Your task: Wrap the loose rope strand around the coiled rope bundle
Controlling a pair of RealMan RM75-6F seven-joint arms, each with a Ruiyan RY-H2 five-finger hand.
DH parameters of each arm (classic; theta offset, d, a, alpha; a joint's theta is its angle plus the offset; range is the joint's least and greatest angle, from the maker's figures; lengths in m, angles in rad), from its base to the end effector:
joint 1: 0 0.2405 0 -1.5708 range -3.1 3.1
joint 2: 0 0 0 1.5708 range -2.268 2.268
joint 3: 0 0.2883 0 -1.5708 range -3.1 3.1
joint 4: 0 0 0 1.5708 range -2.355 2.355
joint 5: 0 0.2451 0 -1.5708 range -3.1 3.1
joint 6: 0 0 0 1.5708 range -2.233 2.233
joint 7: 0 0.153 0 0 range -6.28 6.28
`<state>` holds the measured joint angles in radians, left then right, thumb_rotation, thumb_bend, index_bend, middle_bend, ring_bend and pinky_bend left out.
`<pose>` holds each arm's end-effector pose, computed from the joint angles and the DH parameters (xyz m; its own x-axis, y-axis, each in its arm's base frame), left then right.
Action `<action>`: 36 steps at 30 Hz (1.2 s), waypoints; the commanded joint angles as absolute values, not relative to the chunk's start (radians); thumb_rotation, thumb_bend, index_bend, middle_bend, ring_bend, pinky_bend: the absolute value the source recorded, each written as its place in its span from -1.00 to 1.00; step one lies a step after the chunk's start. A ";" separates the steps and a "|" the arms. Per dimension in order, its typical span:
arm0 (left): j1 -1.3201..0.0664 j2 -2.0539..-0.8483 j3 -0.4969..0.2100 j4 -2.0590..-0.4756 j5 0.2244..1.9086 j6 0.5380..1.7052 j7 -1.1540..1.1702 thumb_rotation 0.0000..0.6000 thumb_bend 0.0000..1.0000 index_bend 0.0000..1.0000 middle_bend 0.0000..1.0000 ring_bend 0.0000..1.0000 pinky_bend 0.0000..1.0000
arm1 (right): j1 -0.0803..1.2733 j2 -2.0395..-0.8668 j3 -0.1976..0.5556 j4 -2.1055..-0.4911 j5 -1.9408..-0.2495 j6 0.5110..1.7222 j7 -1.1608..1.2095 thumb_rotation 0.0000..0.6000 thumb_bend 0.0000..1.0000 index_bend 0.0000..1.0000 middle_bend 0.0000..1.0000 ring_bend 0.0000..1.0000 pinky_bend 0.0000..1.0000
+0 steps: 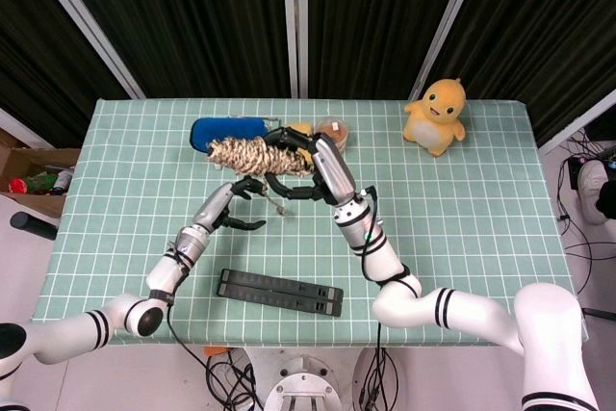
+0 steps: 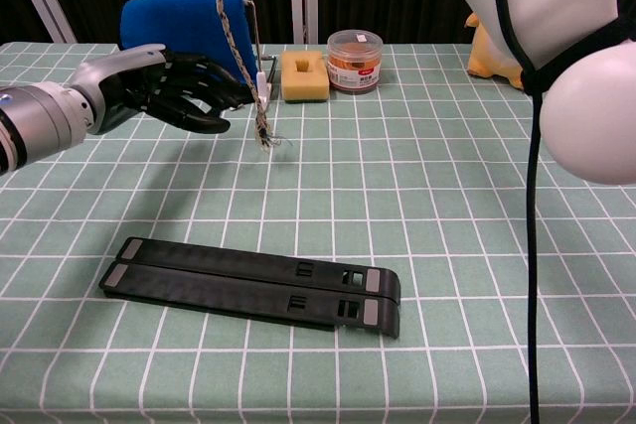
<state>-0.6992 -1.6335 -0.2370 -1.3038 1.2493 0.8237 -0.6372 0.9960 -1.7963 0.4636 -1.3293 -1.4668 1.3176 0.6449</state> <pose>-0.1865 0.3925 -0.0781 -0.3723 0.4983 0.7830 0.8973 -0.0226 0.4409 0.0374 -0.4079 -0.0150 -0.5603 -0.3503 0.7506 -0.4534 -0.6286 -0.6319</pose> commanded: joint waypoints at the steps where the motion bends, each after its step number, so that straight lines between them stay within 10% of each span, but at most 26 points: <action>1: -0.702 -1.630 -0.228 -1.309 1.268 0.805 -0.668 1.00 -0.66 -0.35 -0.28 -0.44 -0.36 | 0.994 -1.798 0.459 -1.327 -1.466 1.319 0.647 1.00 0.35 0.78 0.40 0.23 0.68; 36: -0.759 -1.792 -0.263 -1.179 1.231 0.794 -0.582 1.00 -0.38 -0.19 -0.20 -0.37 -0.22 | 0.963 -1.774 0.432 -1.351 -1.479 1.349 0.665 1.00 0.35 0.78 0.40 0.23 0.68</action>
